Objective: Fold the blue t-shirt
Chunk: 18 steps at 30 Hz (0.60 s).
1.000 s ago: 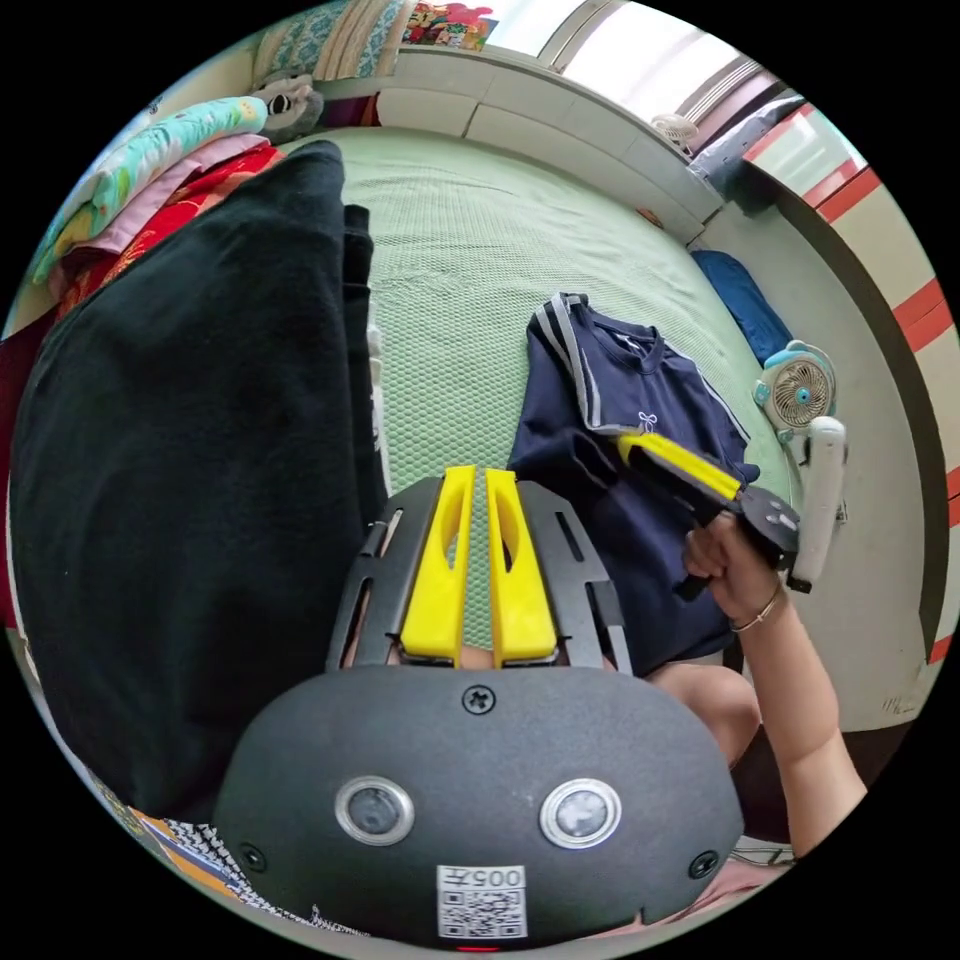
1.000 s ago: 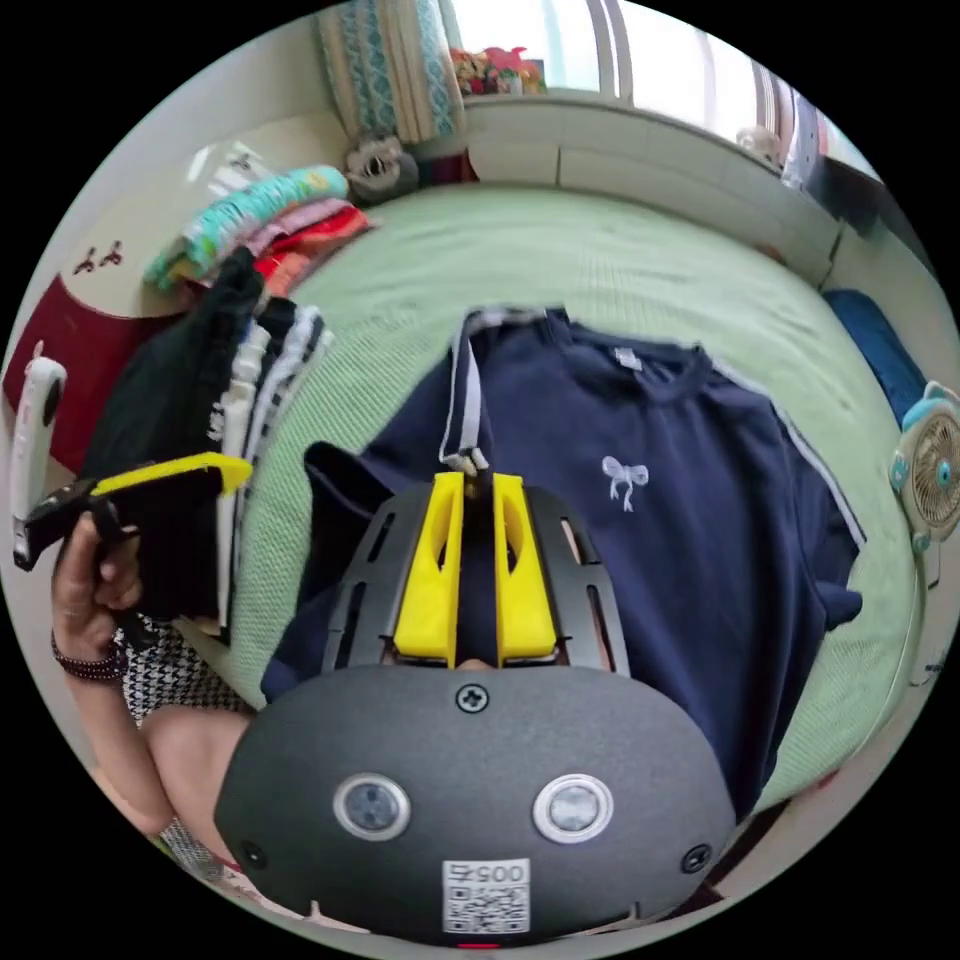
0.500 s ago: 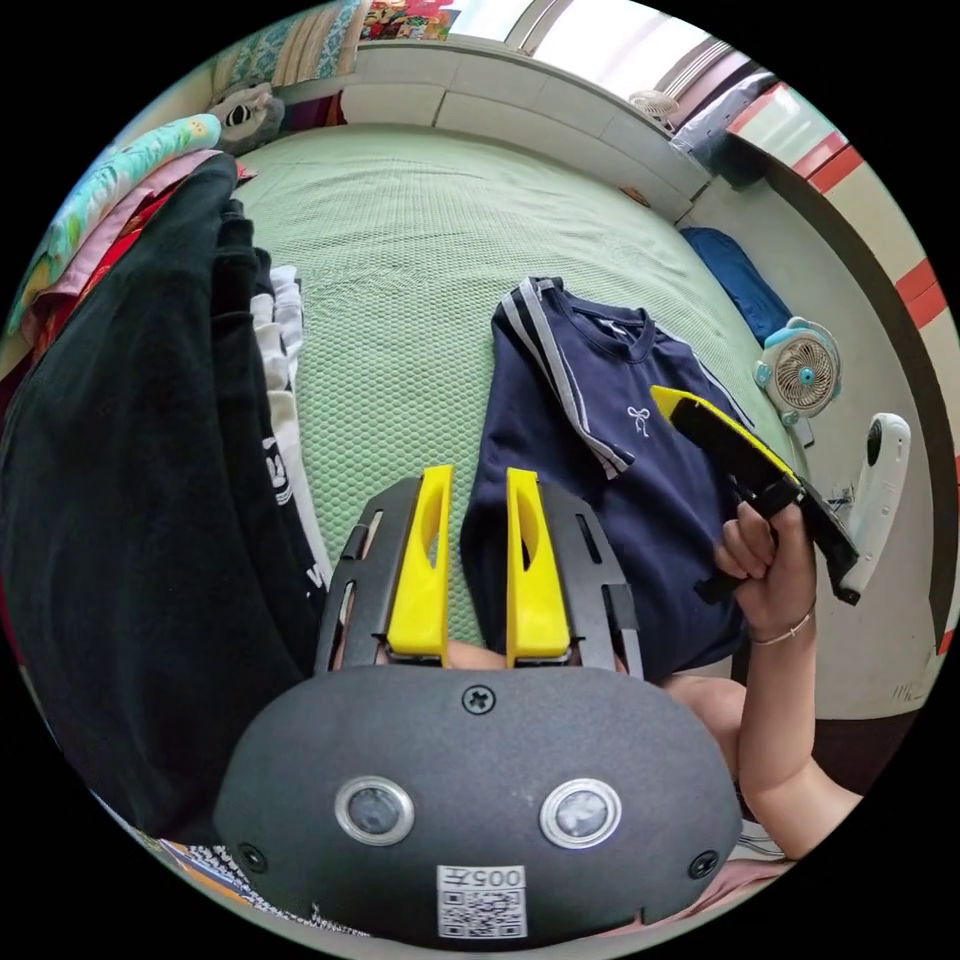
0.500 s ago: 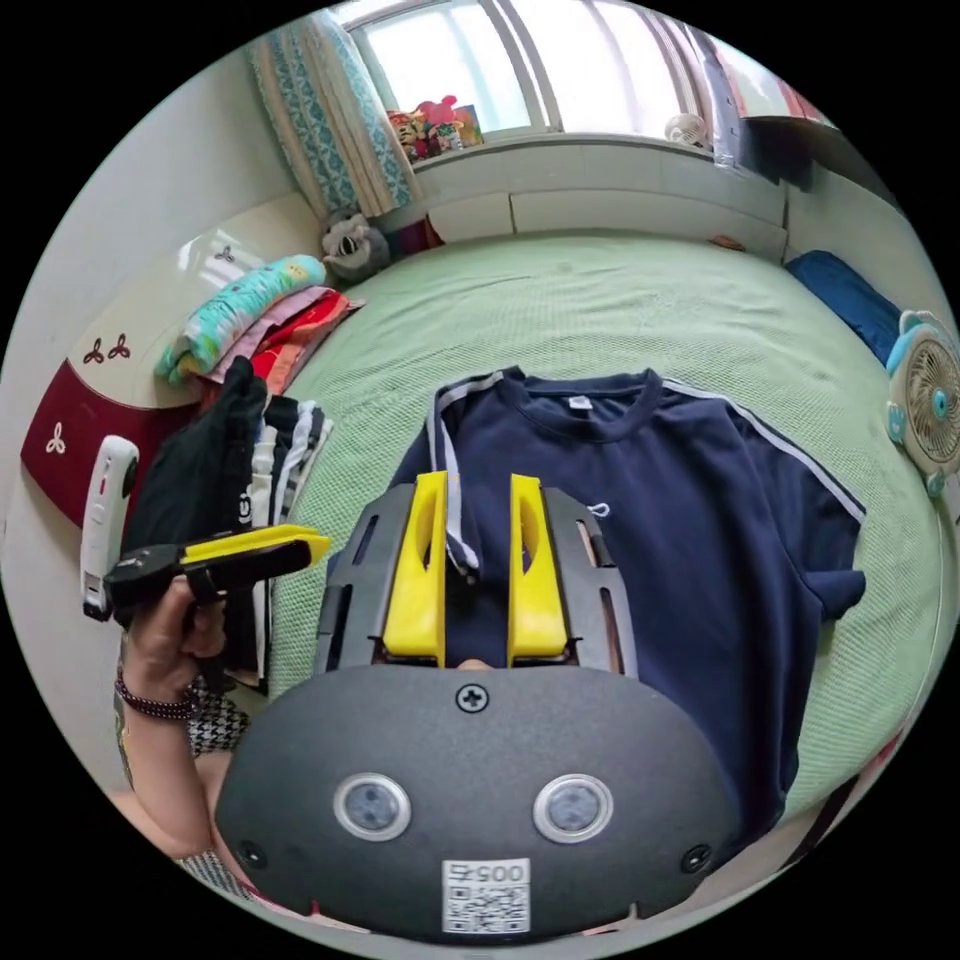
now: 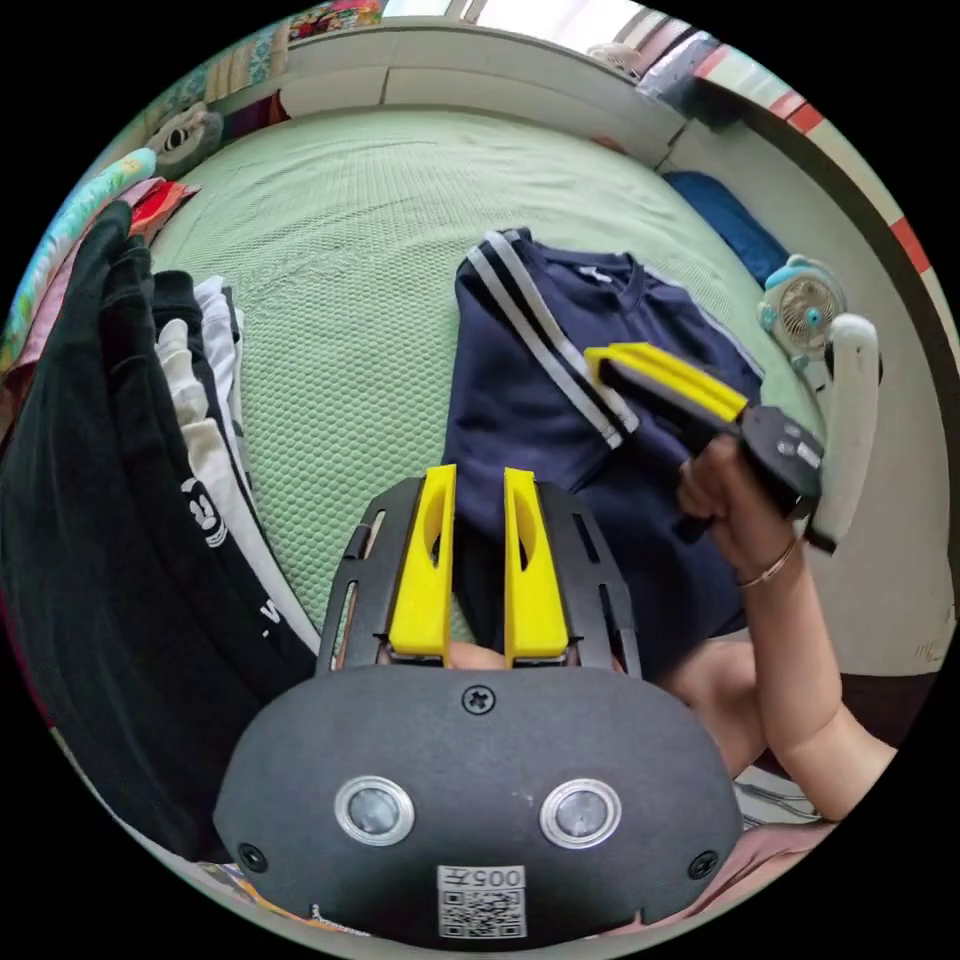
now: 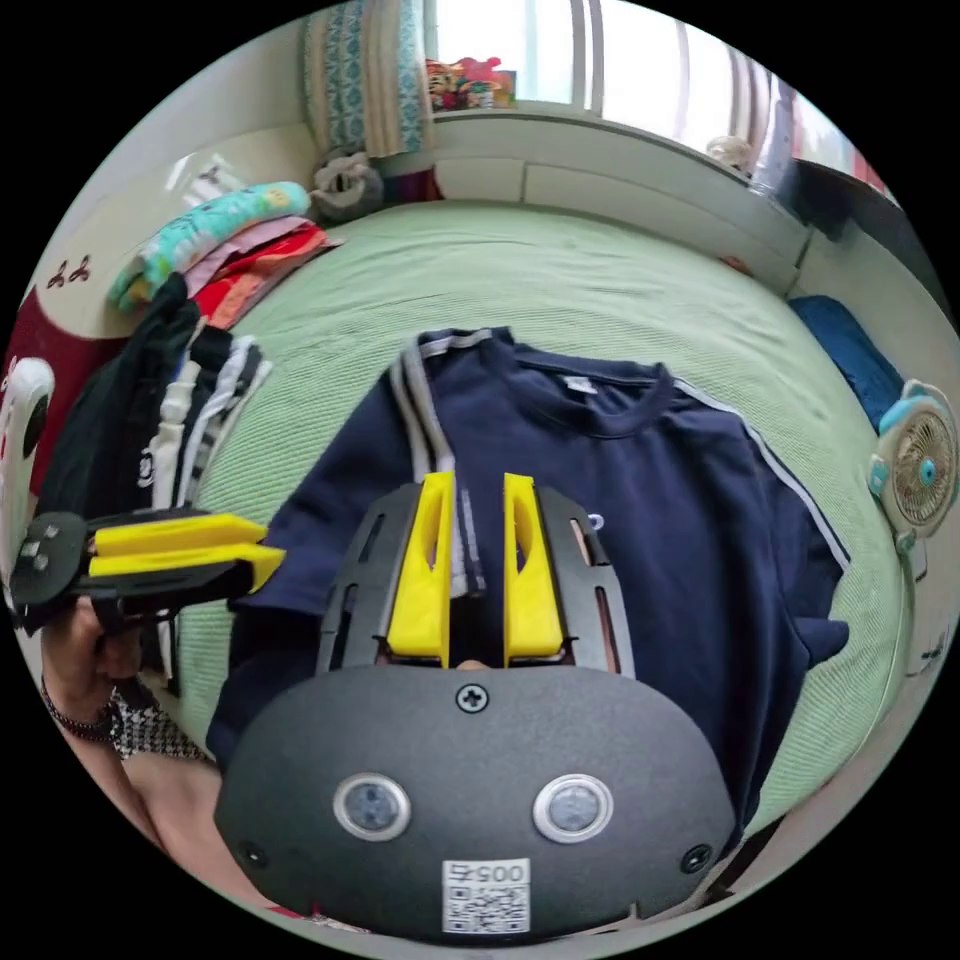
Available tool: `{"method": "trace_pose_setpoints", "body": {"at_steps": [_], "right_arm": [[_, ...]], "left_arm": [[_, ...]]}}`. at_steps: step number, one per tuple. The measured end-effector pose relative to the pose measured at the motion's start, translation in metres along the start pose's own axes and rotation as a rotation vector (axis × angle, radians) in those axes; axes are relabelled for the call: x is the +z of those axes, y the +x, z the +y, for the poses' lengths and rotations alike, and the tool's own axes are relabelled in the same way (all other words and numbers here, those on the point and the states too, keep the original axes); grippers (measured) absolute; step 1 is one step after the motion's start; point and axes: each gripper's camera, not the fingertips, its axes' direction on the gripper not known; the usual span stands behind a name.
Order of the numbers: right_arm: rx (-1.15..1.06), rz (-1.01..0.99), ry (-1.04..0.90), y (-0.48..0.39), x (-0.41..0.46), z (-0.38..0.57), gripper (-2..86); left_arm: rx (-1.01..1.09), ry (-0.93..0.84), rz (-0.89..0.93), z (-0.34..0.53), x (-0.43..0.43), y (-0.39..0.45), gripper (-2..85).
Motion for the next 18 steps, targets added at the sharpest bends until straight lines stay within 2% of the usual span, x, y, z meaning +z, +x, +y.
{"method": "trace_pose_setpoints", "body": {"at_steps": [2, 8, 13, 15, 18], "right_arm": [[0.034, 0.008, -0.014, 0.013, 0.001, -0.002, 7.6], [0.022, -0.063, 0.027, 0.013, -0.016, -0.003, 7.7], [-0.065, -0.11, -0.109, -0.002, 0.003, -0.007, 7.3], [-0.108, -0.136, -0.215, -0.007, 0.021, -0.007, 2.3], [-0.143, -0.138, -0.135, -0.01, 0.01, -0.012, -1.0]], "left_arm": [[0.032, -0.061, -0.093, -0.001, 0.013, 0.01, 8.5], [0.034, -0.008, -0.107, -0.001, 0.015, 0.021, 8.4], [0.028, 0.015, -0.119, -0.003, 0.023, 0.025, 8.5], [0.029, -0.002, -0.124, -0.008, 0.032, 0.026, 8.4], [0.015, -0.05, -0.149, -0.017, 0.047, 0.026, 8.3]]}}
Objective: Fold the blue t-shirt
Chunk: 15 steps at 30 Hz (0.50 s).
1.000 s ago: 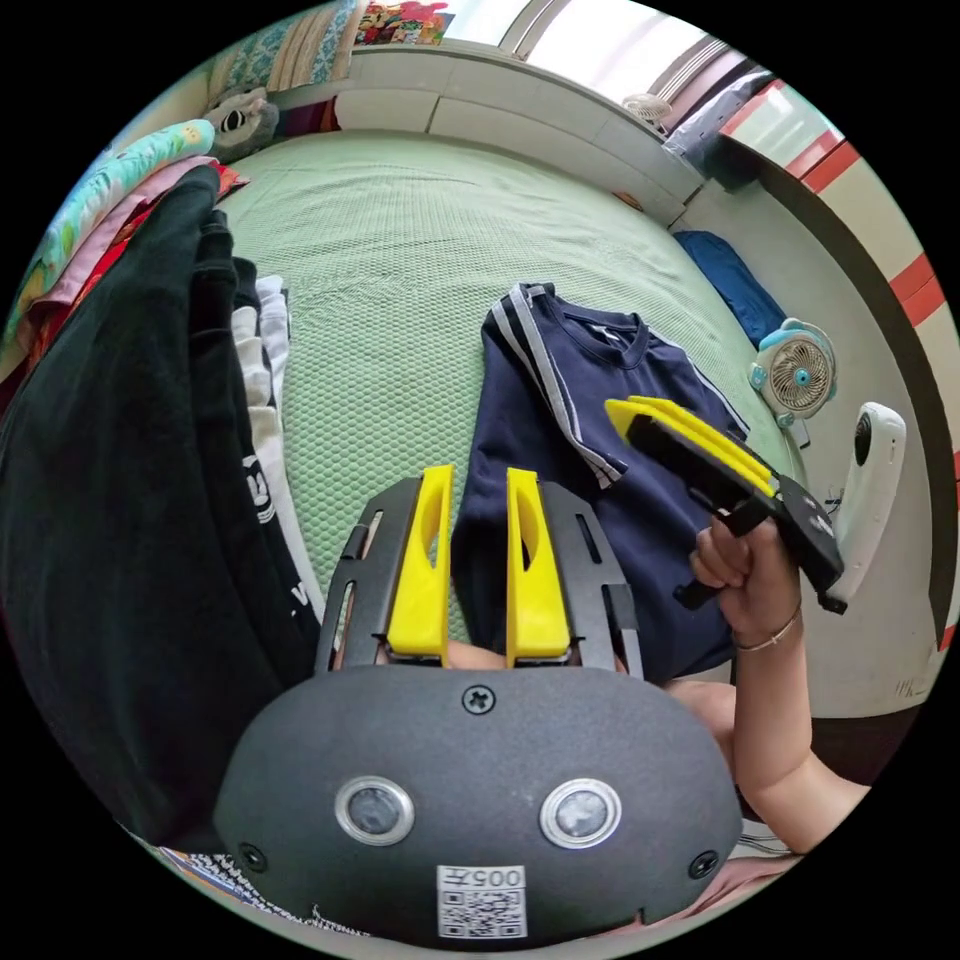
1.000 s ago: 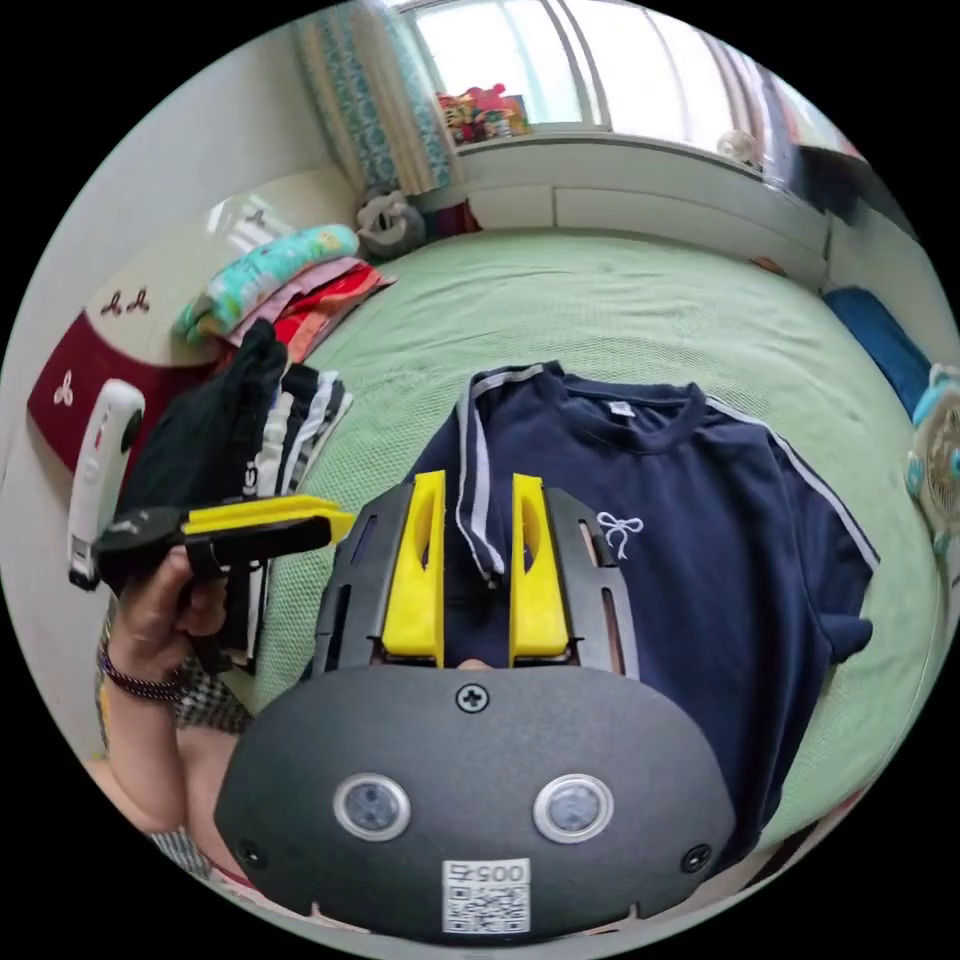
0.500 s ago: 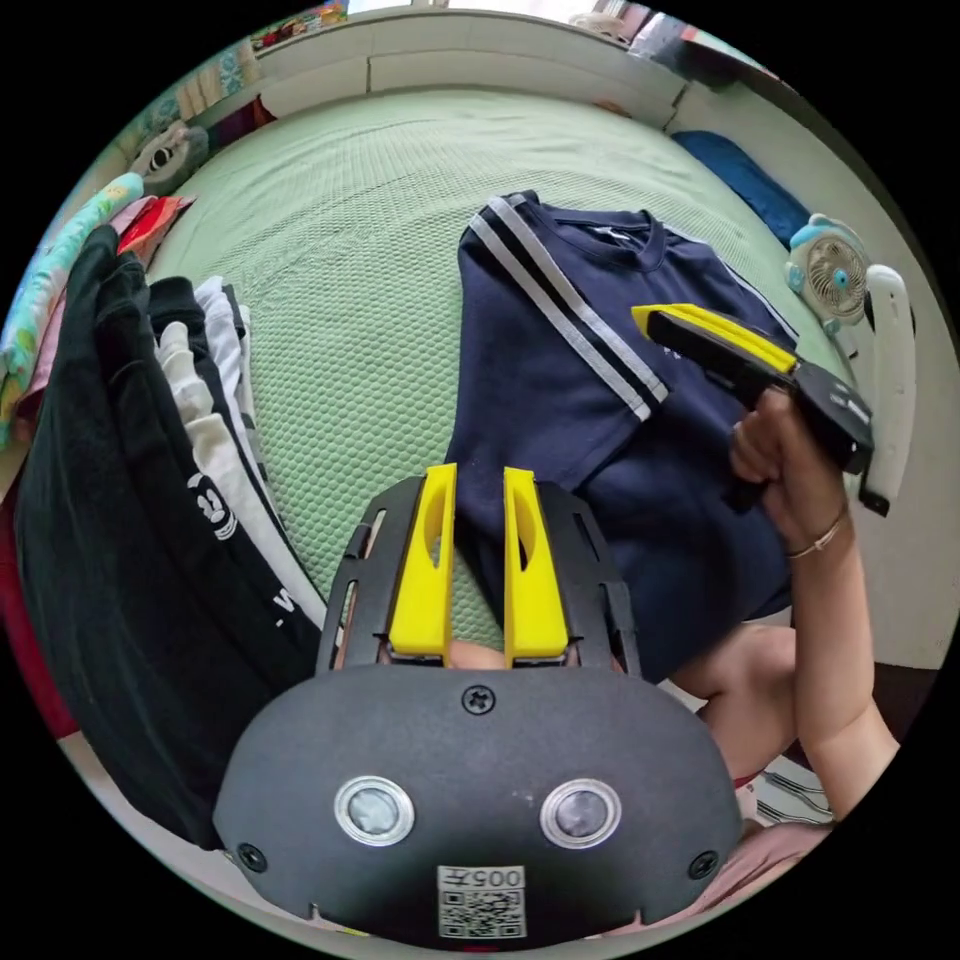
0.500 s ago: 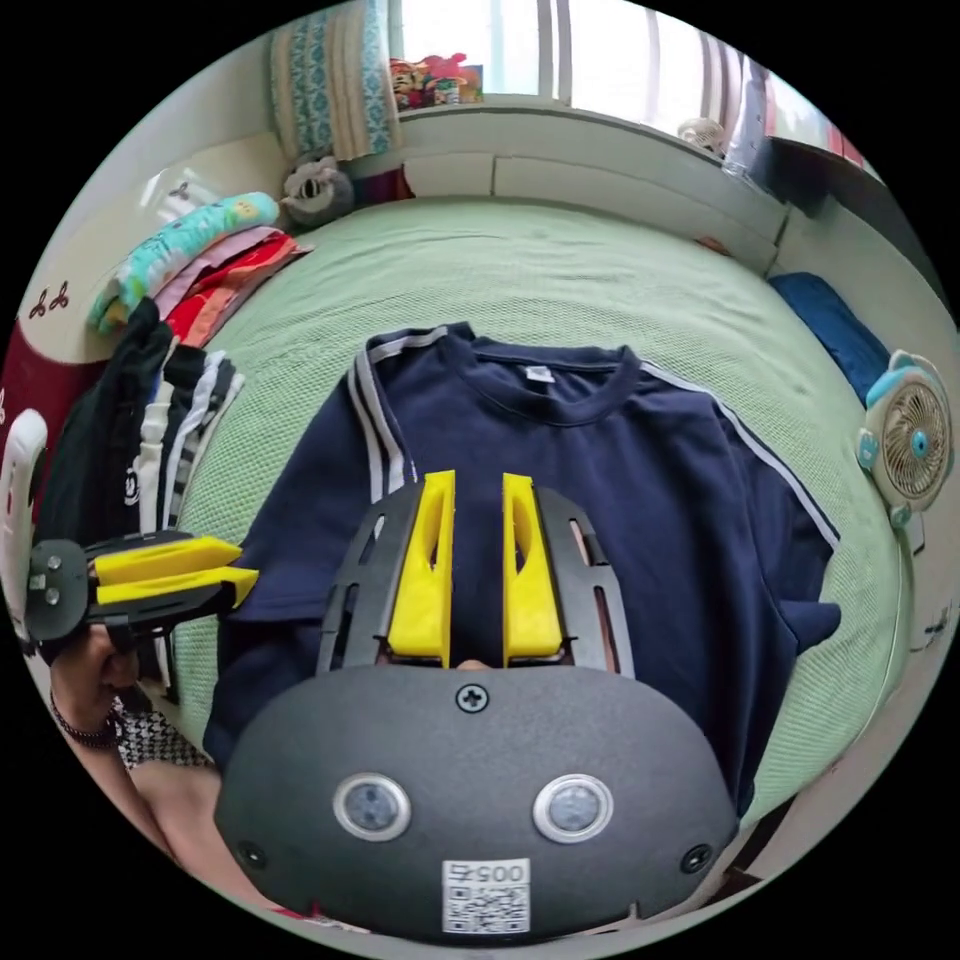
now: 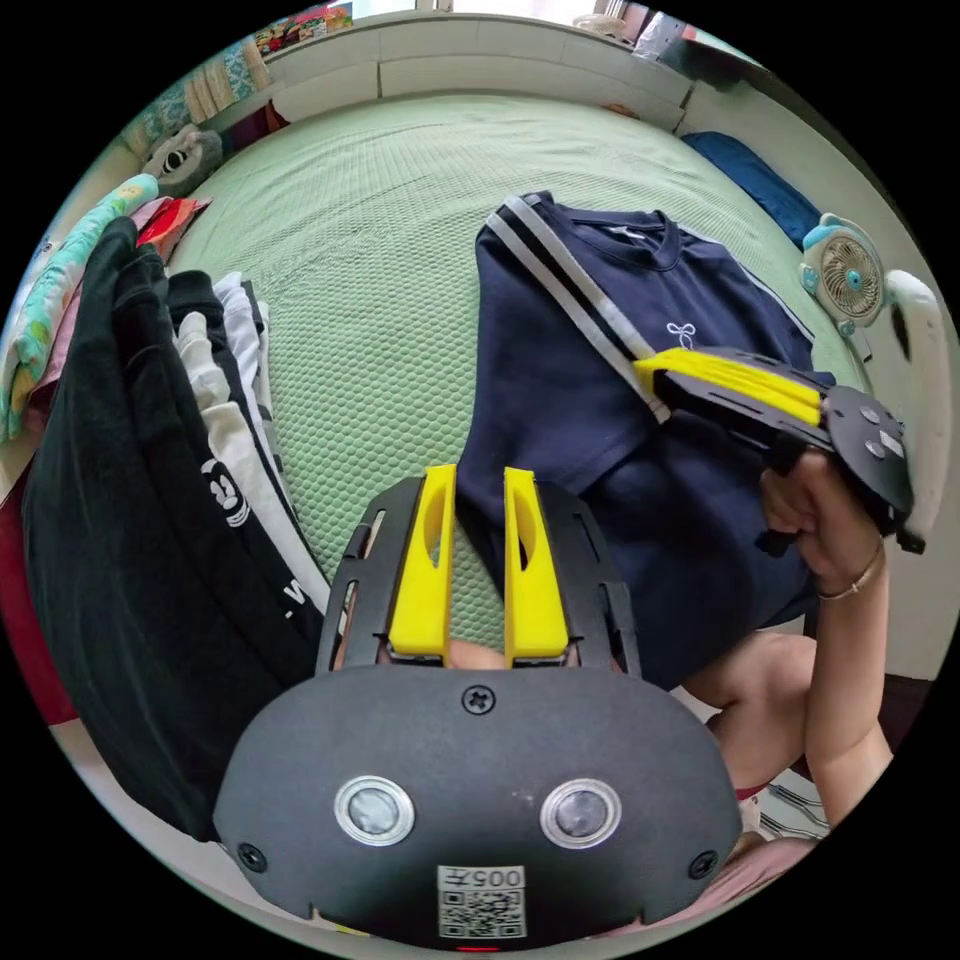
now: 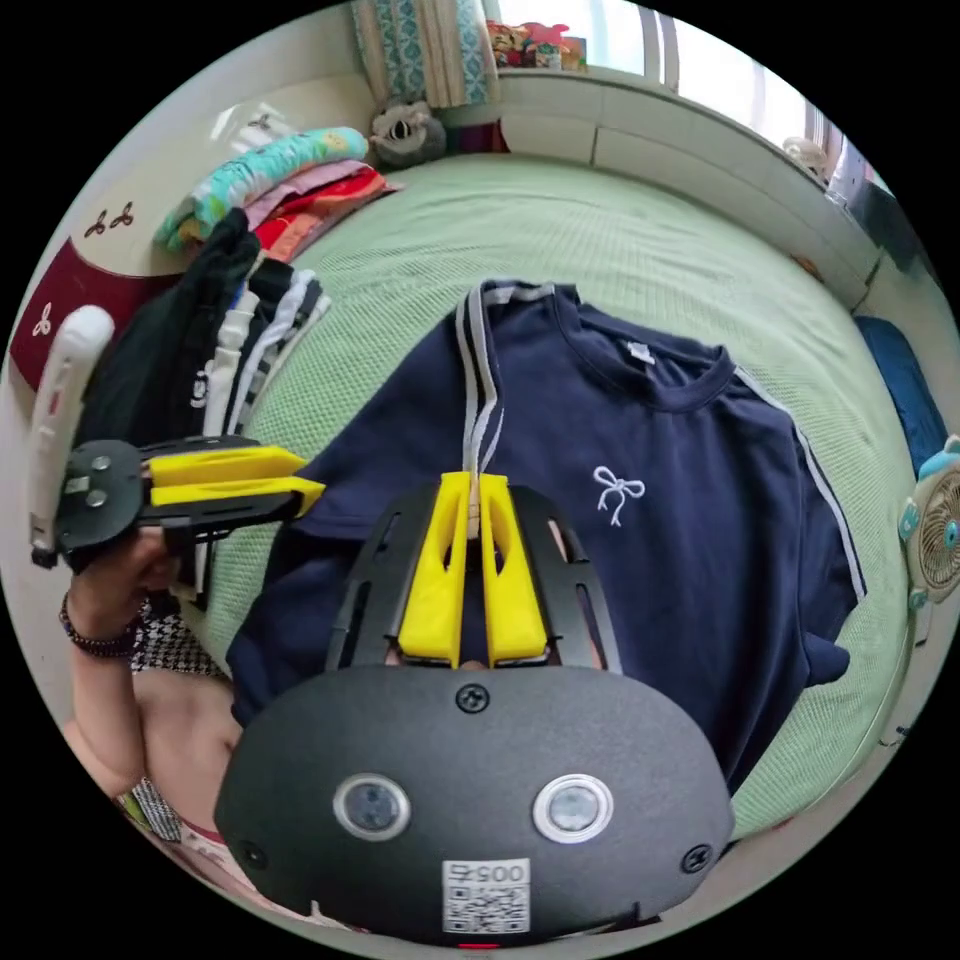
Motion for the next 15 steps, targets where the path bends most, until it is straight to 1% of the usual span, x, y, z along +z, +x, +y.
{"method": "trace_pose_setpoints", "body": {"at_steps": [2, 4, 6, 8, 10, 13, 15], "right_arm": [[0.034, -0.031, 0.04, 0.005, -0.009, -0.003, -1.3], [0.09, -0.07, 0.037, 0.015, -0.01, -0.004, -1.3], [0.149, -0.068, -0.07, 0.028, 0.01, -0.005, -0.6], [0.146, -0.055, -0.11, 0.031, 0.02, -0.006, 1.2], [0.135, -0.045, -0.074, 0.028, 0.011, -0.01, 4.1], [0.097, 0.071, 0.017, 0.019, -0.01, -0.017, 7.7], [0.062, 0.109, 0.128, 0.012, -0.024, -0.023, 8.4]], "left_arm": [[-0.025, -0.02, 0.009, -0.006, 0.004, -0.001, 8.3], [-0.037, -0.03, 0.012, -0.009, 0.007, -0.002, 8.2], [-0.046, -0.038, 0.022, -0.013, 0.01, -0.003, 8.2], [-0.046, -0.038, 0.028, -0.017, 0.012, -0.002, 8.2], [-0.049, -0.041, 0.034, -0.019, 0.013, -0.002, 8.2], [-0.05, -0.052, 0.049, -0.026, 0.016, -0.002, 8.2], [-0.044, -0.053, 0.052, -0.03, 0.018, -0.002, 8.1]]}}
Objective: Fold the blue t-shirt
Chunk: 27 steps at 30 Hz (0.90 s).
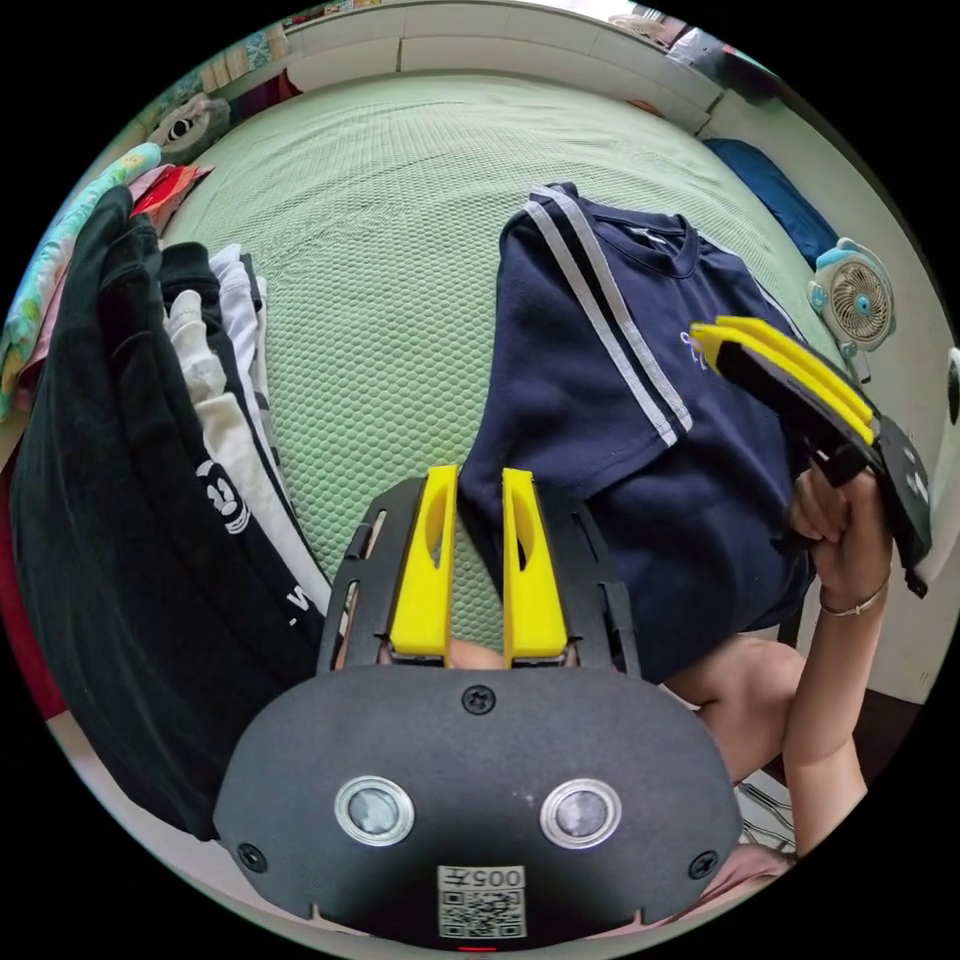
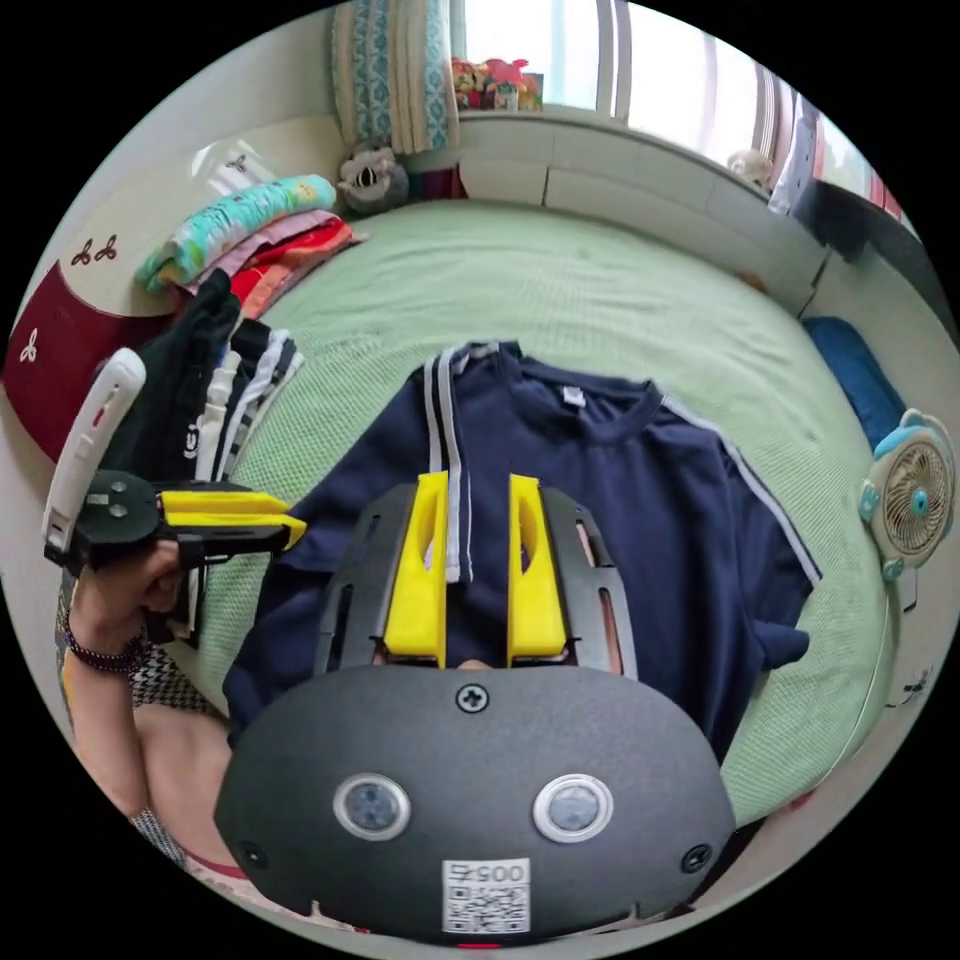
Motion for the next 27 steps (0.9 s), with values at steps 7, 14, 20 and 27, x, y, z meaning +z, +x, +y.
{"method": "trace_pose_setpoints", "body": {"at_steps": [7, 14, 20, 27], "right_arm": [[-0.039, -0.008, -0.005, -0.014, 0.021, -0.069, 8.4], [-0.094, -0.034, -0.204, -0.023, 0.093, -0.146, 1.2], [-0.068, -0.091, -0.282, -0.032, 0.135, -0.17, 0.3], [-0.162, -0.172, -0.283, -0.014, 0.098, -0.176, 4.1]], "left_arm": [[0.028, 0.001, -0.013, -0.008, 0.001, 0.005, 8.0], [0.024, 0.032, 0.052, -0.01, -0.004, -0.003, 8.0], [0.034, 0.016, 0.029, -0.018, -0.003, 0.002, 7.8], [0.018, 0.016, 0.052, -0.018, -0.006, 0.003, 7.8]]}}
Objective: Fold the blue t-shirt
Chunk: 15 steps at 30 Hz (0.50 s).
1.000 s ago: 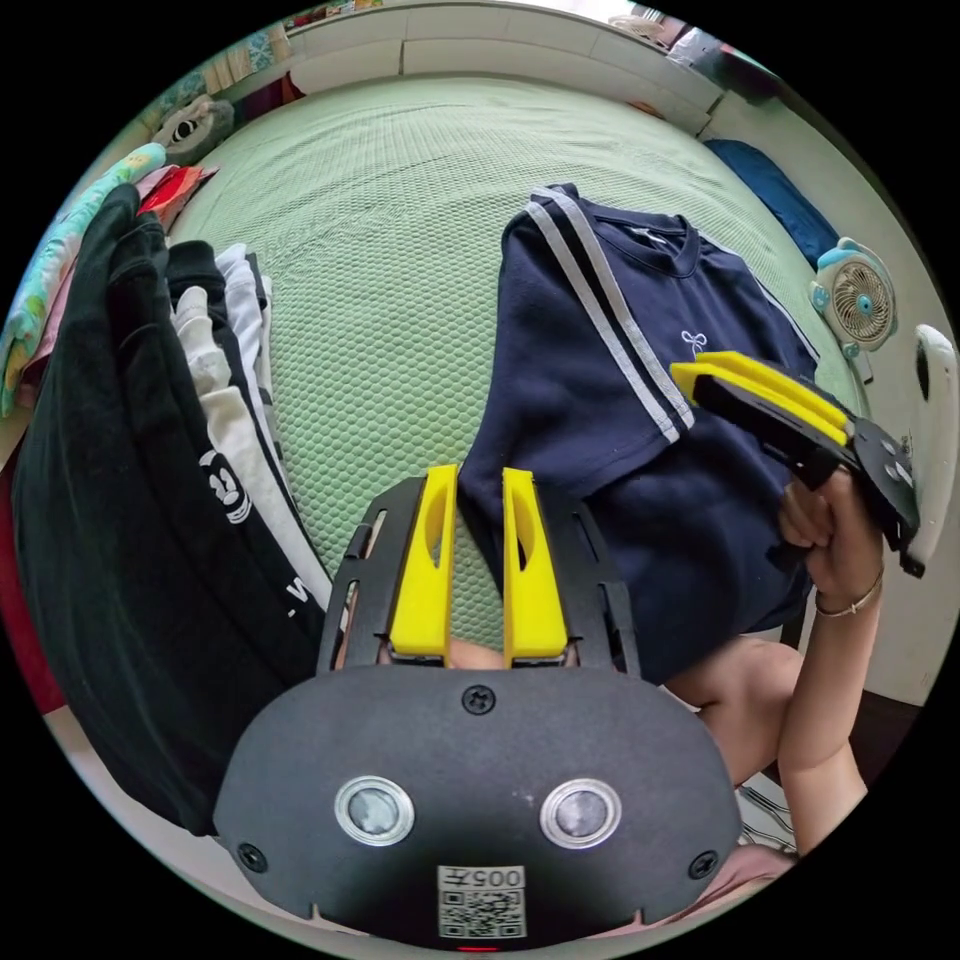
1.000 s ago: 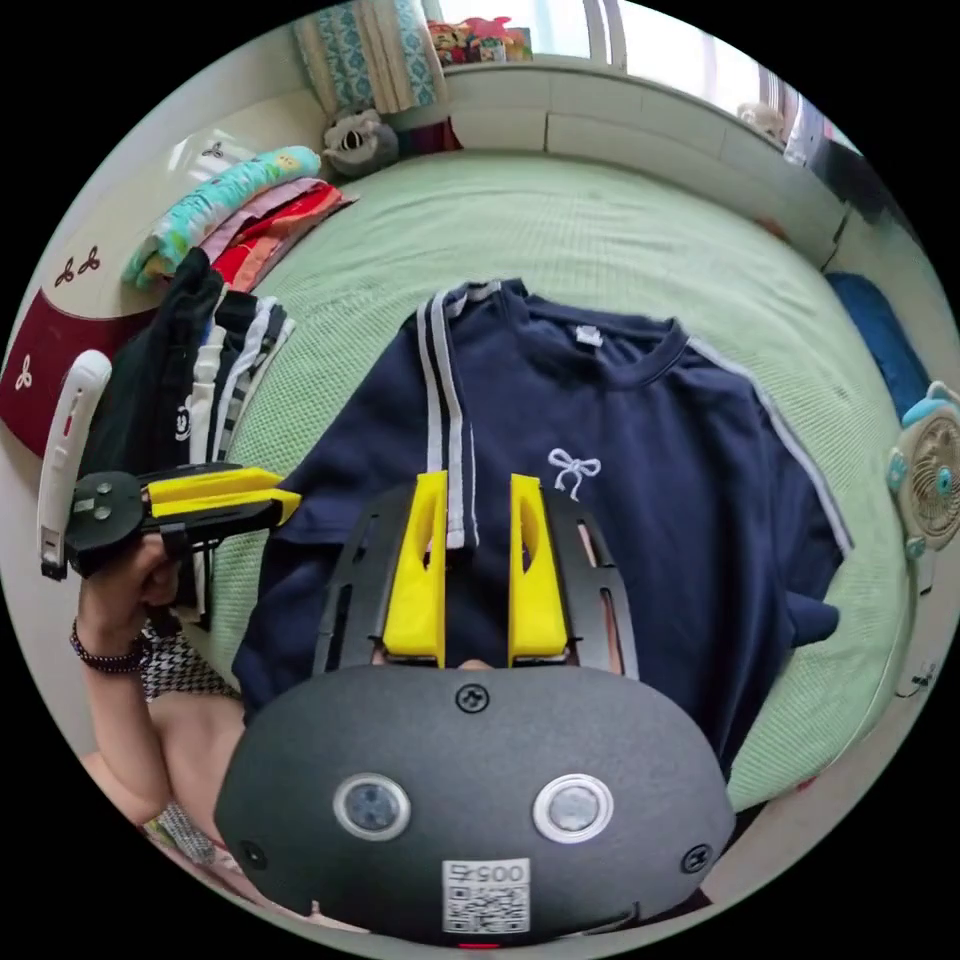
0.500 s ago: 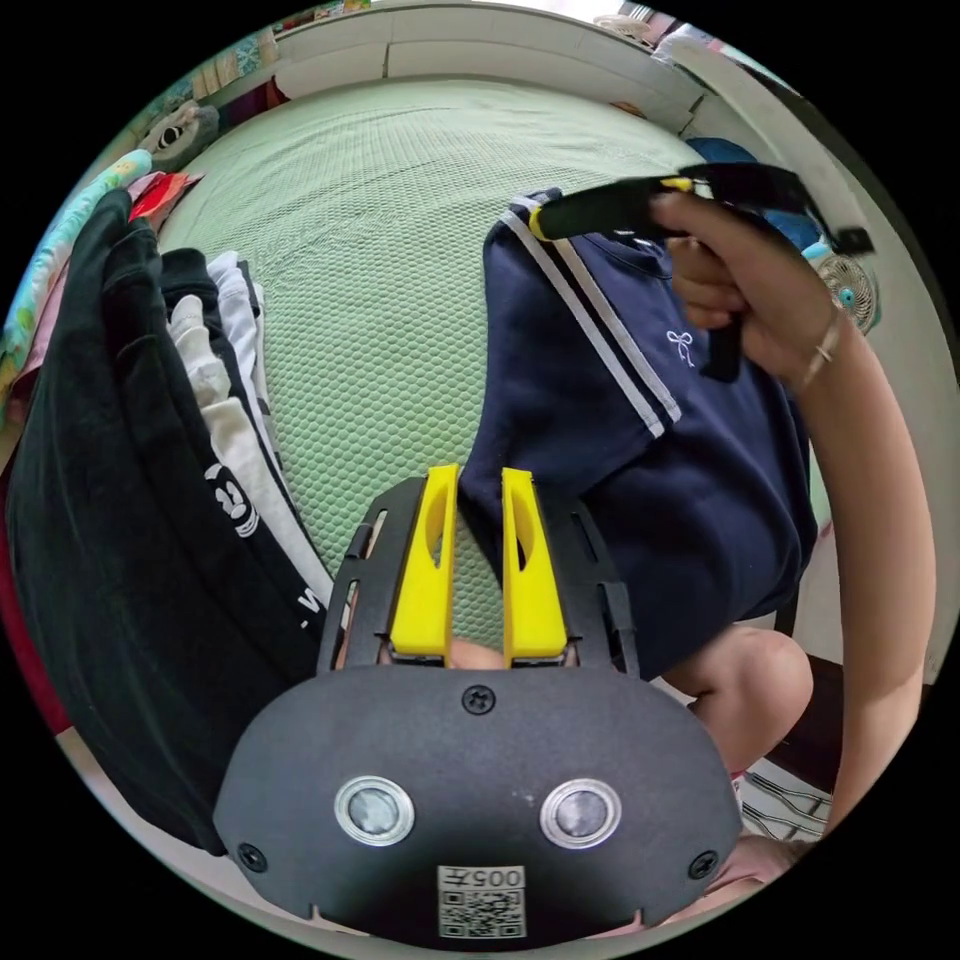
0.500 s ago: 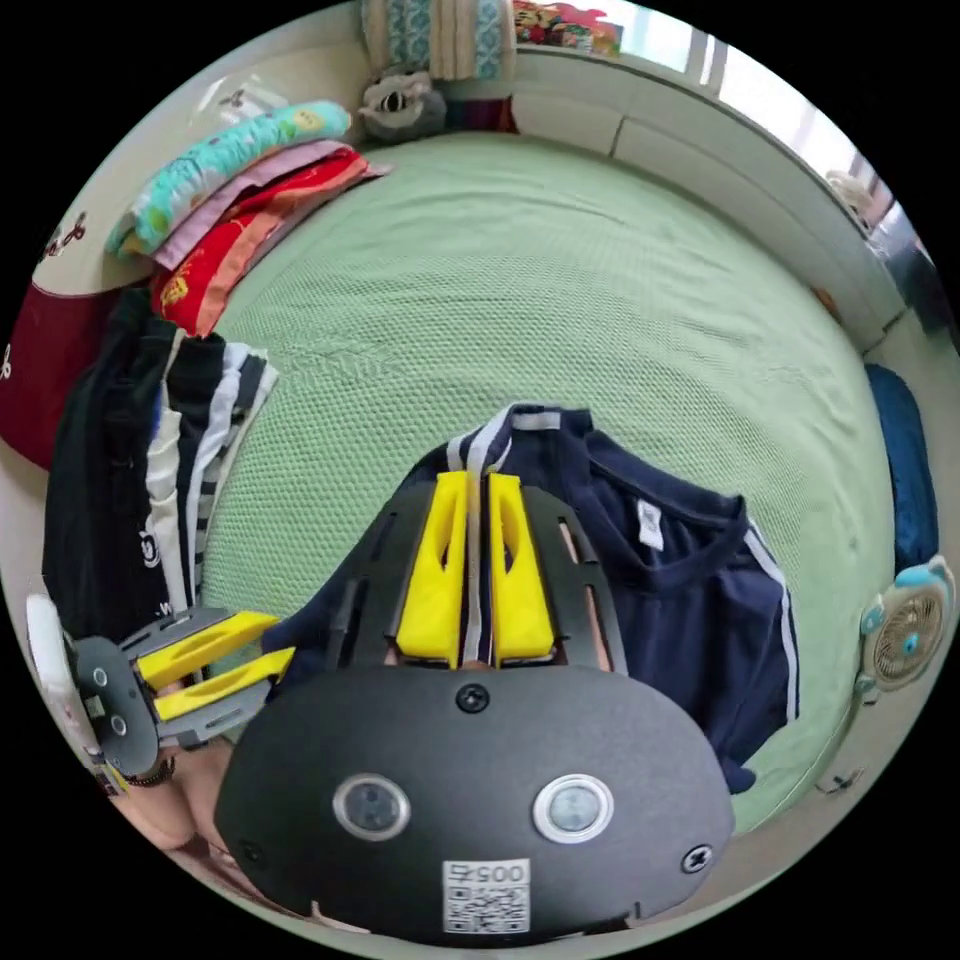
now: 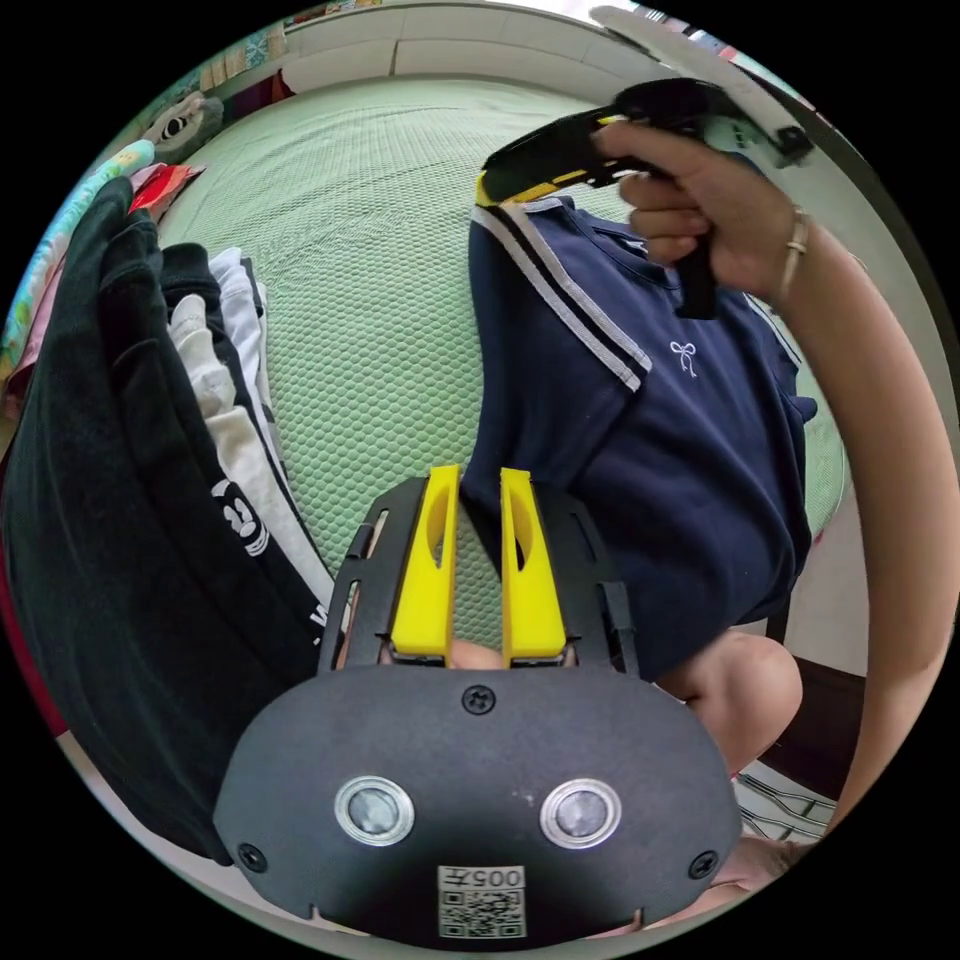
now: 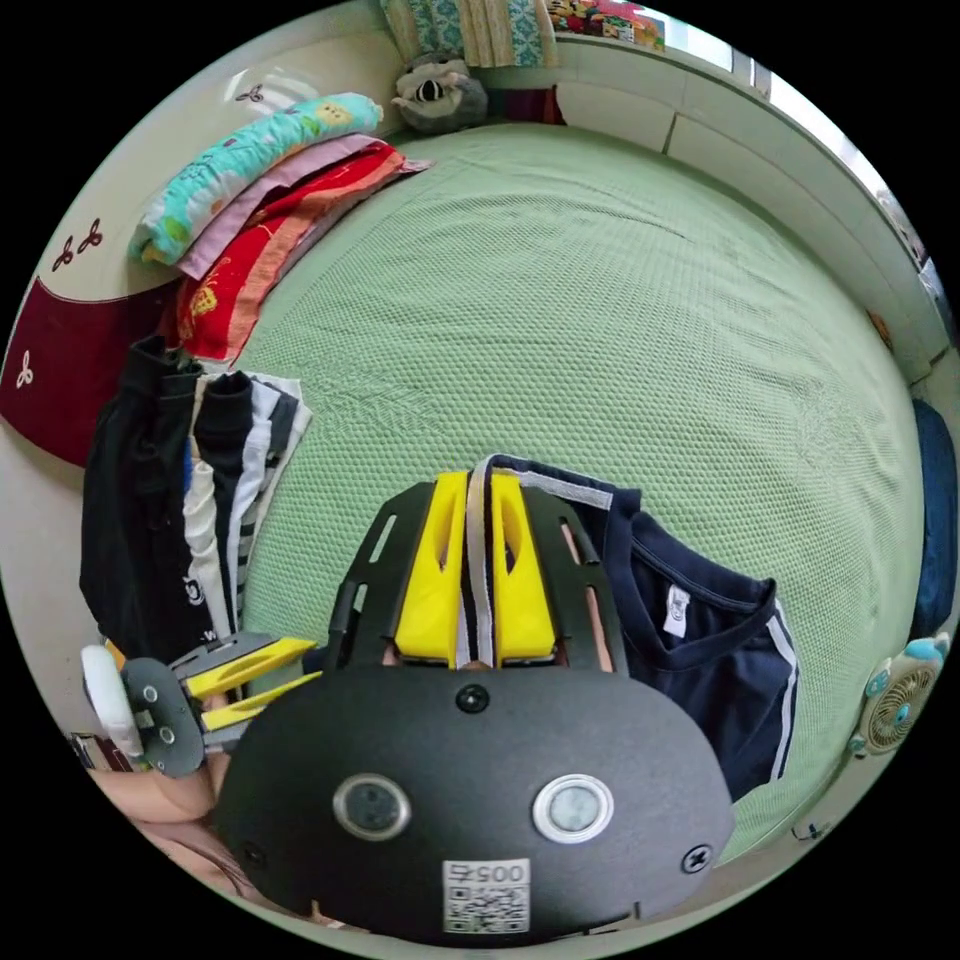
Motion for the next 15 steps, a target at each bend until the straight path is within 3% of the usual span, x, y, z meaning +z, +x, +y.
{"method": "trace_pose_setpoints", "body": {"at_steps": [9, 12, 15], "right_arm": [[-0.032, 0.067, 0.083, 0.026, -0.064, 0.079, 5.3], [-0.074, 0.081, 0.091, 0.013, -0.053, 0.12, 3.2], [0.016, 0.072, 0.041, 0.016, -0.02, 0.144, 0.1]], "left_arm": [[0.002, 0.006, -0.058, 0.008, -0.008, 0.021, 7.9], [-0.01, -0.005, -0.055, 0.014, -0.015, 0.028, 7.9], [-0.01, -0.016, -0.139, 0.024, -0.019, 0.042, 7.9]]}}
